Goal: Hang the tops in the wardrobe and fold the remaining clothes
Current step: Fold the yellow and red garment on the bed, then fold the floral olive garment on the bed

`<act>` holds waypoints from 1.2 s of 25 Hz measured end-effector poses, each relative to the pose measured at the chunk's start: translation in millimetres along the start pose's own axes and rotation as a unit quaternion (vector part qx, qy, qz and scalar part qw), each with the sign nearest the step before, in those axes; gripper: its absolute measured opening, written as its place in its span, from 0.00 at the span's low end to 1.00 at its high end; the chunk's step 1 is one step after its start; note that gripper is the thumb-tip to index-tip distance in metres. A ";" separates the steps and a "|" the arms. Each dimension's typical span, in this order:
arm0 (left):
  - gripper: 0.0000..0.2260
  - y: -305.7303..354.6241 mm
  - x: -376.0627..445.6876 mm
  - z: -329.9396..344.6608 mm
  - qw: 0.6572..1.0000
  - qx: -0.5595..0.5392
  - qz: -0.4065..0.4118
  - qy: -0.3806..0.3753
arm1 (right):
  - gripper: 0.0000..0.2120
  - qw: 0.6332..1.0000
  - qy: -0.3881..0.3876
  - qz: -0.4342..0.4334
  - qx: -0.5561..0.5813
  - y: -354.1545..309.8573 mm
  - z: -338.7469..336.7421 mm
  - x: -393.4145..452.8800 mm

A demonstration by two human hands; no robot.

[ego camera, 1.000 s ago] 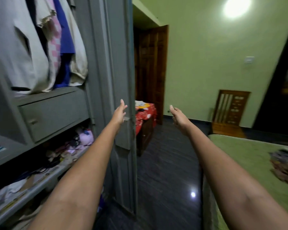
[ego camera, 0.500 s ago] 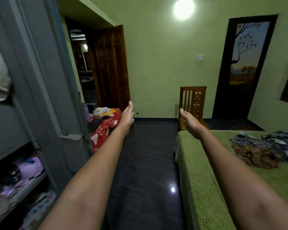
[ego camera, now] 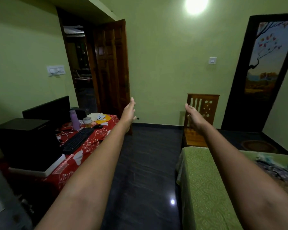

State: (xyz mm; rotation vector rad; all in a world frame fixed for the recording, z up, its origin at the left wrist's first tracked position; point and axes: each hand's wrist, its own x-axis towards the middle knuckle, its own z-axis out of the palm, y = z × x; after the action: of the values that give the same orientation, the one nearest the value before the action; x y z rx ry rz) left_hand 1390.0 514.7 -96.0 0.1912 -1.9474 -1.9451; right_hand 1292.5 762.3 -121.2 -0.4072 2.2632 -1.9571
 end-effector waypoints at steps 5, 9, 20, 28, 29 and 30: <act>0.27 -51.5 130.5 19.6 1.000 0.018 -0.003 0.020 | 0.59 0.999 -0.003 0.030 -0.033 52.8 0.9 132.3; 0.27 -64.0 254.8 36.5 1.000 0.020 0.015 0.004 | 0.43 0.999 -0.004 0.012 -0.043 31.6 -7.6 246.3; 0.29 -92.4 543.5 118.6 0.997 0.045 0.017 -0.062 | 0.39 0.997 0.063 0.008 -0.034 61.6 -56.7 506.5; 0.29 -66.2 727.8 255.2 0.992 -0.005 0.069 -0.103 | 0.35 0.990 0.129 -0.055 -0.029 23.7 -186.9 682.6; 0.29 -65.5 746.1 279.4 0.991 -0.013 0.071 -0.115 | 0.35 0.989 0.134 -0.057 -0.035 26.6 -205.8 693.9; 0.29 -67.4 762.7 305.0 0.988 -0.010 0.071 -0.135 | 0.36 0.987 0.144 -0.051 -0.043 33.1 -224.4 701.6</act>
State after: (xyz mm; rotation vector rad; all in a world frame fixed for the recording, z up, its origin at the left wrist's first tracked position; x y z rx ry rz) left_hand 569.0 524.6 -24.1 -0.2232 -2.0407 -1.9793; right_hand 558.0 783.4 -60.6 -0.2690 2.5569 -2.0922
